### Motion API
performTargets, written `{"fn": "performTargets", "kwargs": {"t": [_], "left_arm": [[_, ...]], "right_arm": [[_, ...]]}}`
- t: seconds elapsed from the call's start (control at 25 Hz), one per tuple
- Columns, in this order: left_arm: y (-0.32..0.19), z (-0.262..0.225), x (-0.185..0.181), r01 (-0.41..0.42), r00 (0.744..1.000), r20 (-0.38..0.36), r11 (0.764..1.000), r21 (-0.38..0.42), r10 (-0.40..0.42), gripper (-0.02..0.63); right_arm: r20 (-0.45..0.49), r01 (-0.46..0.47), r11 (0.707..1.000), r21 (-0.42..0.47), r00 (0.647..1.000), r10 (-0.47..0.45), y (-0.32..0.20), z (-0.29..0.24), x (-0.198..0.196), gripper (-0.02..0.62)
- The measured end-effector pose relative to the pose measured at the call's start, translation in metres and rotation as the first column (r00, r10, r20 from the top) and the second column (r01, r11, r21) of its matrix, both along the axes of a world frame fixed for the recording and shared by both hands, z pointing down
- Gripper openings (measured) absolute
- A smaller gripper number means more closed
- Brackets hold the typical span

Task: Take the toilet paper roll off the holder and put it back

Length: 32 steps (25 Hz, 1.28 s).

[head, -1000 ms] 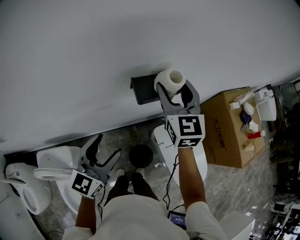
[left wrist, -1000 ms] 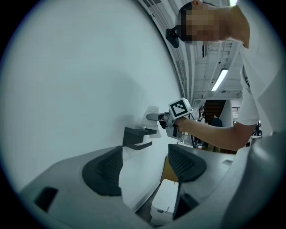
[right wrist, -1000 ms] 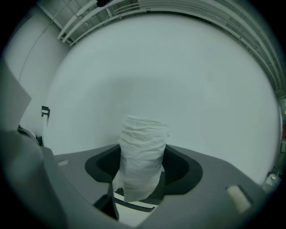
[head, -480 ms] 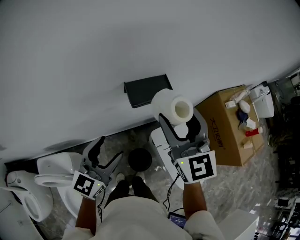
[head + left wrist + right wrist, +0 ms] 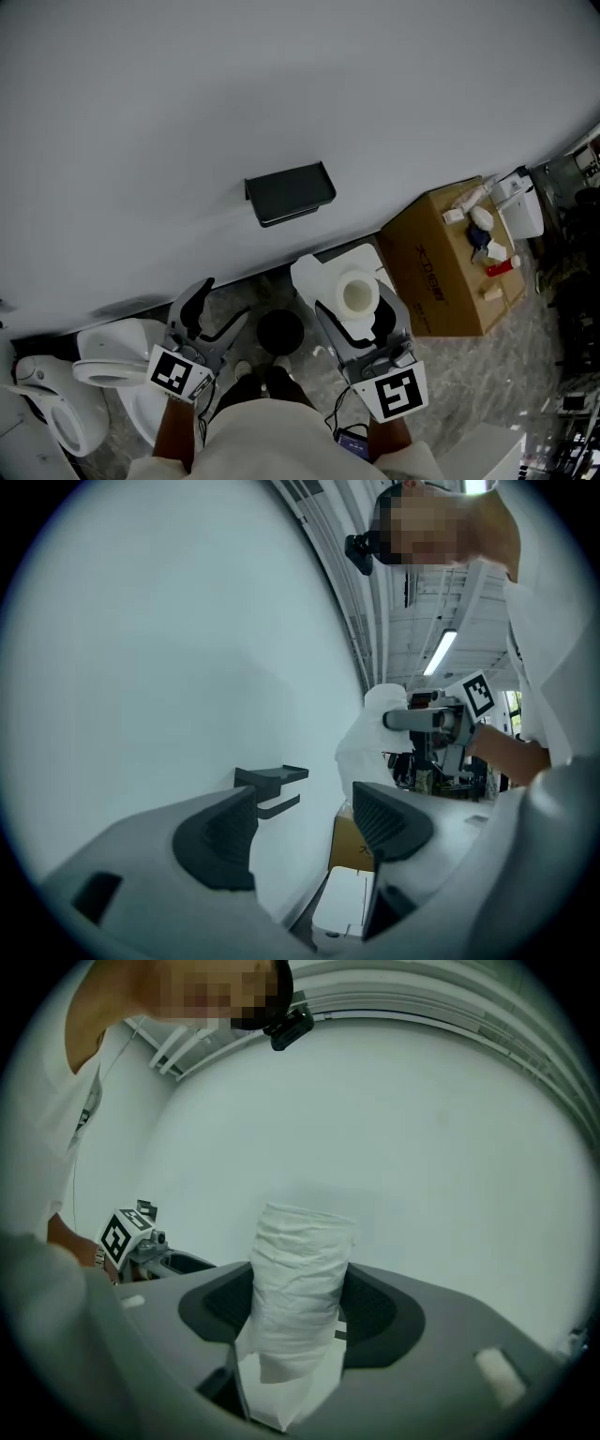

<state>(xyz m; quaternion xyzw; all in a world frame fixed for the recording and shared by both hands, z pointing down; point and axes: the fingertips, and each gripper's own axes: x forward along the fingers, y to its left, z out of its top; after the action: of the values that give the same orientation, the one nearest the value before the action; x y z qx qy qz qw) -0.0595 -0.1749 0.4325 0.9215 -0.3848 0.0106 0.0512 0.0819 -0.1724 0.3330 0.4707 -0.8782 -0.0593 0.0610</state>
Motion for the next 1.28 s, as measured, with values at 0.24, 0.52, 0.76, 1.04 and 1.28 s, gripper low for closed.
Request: {"fn": "performTargets", "kwargs": {"t": [0.24,0.52,0.76,1.04,1.28], "left_arm": [[0.004,-0.002,0.001,-0.012,1.0,-0.005,1.0,0.004,0.012,0.307],[0.005,-0.004,-0.001,-0.009,1.0,-0.009,1.0,0.005,0.009,0.307],[0.006,-0.002,0.002,-0.012,1.0,-0.016,1.0,0.001,0.012,0.307],[0.014,-0.001,0.005,-0.011,1.0,-0.013,1.0,-0.001,0.011,0.307],[0.013,-0.003,0.002,-0.001,1.0,-0.005,1.0,0.001,0.001,0.307]], "right_arm": [[-0.003,-0.019,1.0,-0.014,1.0,0.019,0.013,0.001,0.003,0.285],[-0.002,-0.021,1.0,-0.02,1.0,0.021,0.015,0.0,0.005,0.285],[-0.001,-0.017,1.0,-0.014,1.0,0.017,0.013,-0.002,0.004,0.285],[-0.025,0.005,0.999,0.041,1.0,-0.004,-0.004,-0.016,-0.003,0.285],[-0.036,0.021,0.997,0.074,0.999,-0.019,-0.037,-0.026,-0.012,0.285]]}}
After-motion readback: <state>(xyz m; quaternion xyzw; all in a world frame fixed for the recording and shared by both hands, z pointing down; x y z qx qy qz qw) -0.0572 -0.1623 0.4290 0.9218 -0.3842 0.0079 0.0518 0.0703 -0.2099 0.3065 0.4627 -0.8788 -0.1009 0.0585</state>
